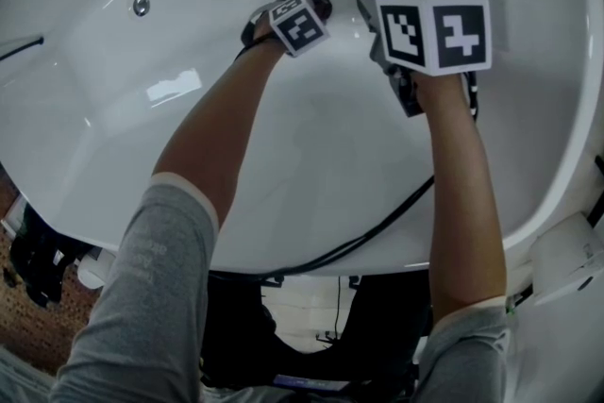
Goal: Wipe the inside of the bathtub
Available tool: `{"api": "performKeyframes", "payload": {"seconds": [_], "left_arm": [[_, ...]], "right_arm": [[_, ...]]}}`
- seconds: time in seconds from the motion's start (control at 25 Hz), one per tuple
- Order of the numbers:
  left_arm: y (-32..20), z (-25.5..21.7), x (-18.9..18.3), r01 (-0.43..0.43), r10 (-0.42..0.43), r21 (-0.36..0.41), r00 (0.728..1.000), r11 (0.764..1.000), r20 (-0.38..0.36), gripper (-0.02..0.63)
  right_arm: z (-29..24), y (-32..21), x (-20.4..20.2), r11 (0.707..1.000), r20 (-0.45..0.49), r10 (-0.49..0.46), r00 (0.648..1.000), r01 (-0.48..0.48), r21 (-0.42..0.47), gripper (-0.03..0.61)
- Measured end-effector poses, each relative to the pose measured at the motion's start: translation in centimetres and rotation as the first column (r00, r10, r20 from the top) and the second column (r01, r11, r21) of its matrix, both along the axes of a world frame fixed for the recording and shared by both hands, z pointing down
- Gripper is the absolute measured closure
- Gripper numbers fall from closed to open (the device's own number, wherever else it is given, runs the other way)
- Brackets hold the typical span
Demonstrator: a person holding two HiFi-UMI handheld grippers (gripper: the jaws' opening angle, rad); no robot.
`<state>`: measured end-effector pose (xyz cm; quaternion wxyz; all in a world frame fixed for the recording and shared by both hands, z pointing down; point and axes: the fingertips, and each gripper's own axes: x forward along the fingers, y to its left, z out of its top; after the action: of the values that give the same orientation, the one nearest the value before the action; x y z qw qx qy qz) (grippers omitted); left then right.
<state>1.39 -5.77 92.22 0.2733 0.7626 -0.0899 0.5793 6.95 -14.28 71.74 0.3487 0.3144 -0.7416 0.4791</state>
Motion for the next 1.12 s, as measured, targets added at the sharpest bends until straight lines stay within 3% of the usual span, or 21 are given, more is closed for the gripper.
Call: {"api": "performKeyframes", "payload": {"seconds": [0.08,0.24,0.48,0.88,1.12], "left_arm": [[0.9,0.0,0.5,-0.016,0.016,-0.010,1.000,1.000,-0.006,0.511],[6.2,-0.3,2.3,-0.068,0.060,-0.128,0.996,0.990,-0.063,0.511],[9.3,-0.5,2.6,-0.215,0.210,-0.059,0.974,0.975,-0.086,0.511],[0.8,0.2,-1.3,-0.051,0.048,0.068,0.998,0.996,0.042,0.511],[-0.6,-0.1,-0.3,0.019,-0.020,0.077,0.999,0.997,0.025,0.511]], "right_arm": [[0.0,0.0,0.0,1.000,-0.003,-0.006,1.000,0.006,0.003,0.578],[0.2,0.2,0.2,1.000,-0.016,-0.016,1.000,0.016,0.004,0.578],[0.4,0.4,0.4,1.000,-0.026,-0.021,0.999,0.021,0.006,0.578],[0.0,0.1,0.0,0.999,-0.027,-0.029,0.999,0.029,0.016,0.578],[-0.1,-0.1,0.1,0.999,-0.030,-0.026,0.999,0.026,0.023,0.578]]}}
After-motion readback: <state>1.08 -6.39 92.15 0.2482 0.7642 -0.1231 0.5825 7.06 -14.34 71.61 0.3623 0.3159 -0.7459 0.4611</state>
